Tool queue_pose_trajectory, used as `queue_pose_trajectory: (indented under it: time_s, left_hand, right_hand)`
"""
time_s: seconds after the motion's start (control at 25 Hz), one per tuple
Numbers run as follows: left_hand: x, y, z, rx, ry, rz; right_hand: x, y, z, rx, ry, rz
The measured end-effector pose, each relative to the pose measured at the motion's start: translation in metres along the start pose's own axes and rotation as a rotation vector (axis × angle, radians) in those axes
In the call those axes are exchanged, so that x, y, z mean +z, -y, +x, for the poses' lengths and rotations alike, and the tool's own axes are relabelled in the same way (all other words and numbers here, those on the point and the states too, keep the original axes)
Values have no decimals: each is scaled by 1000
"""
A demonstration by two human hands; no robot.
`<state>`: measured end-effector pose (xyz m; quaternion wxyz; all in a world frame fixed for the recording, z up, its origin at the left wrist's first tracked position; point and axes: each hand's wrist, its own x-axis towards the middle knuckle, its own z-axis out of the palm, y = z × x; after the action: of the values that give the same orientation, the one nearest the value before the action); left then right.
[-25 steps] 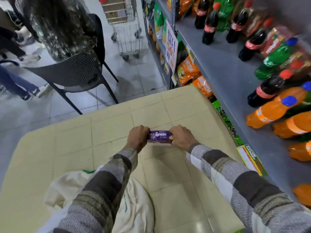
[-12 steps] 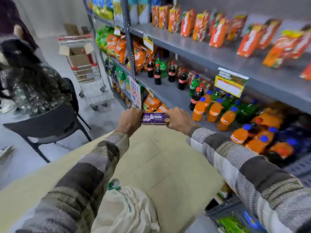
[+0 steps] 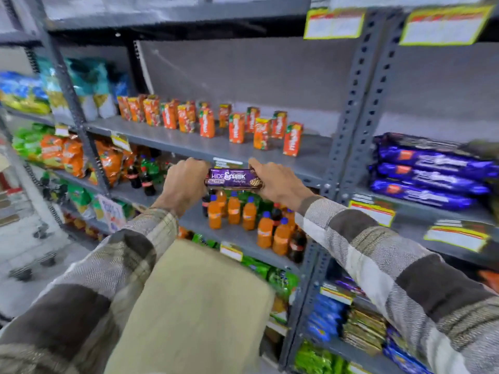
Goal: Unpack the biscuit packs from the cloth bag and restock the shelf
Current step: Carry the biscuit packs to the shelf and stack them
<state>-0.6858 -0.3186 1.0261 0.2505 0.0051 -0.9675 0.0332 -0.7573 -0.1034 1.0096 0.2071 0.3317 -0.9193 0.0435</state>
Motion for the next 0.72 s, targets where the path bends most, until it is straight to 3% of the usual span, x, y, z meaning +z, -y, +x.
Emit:
queue_pose_trajectory:
  time_s: [0.36,0.72]
  left_hand:
    - [-58,-194,6,220,-97,-48]
    - [-101,-411,-23,402,-202,-175]
  right_hand:
    - [-105,-125,-153,191,-113,-160]
    - [-199,-241,-337,343,-92,-349]
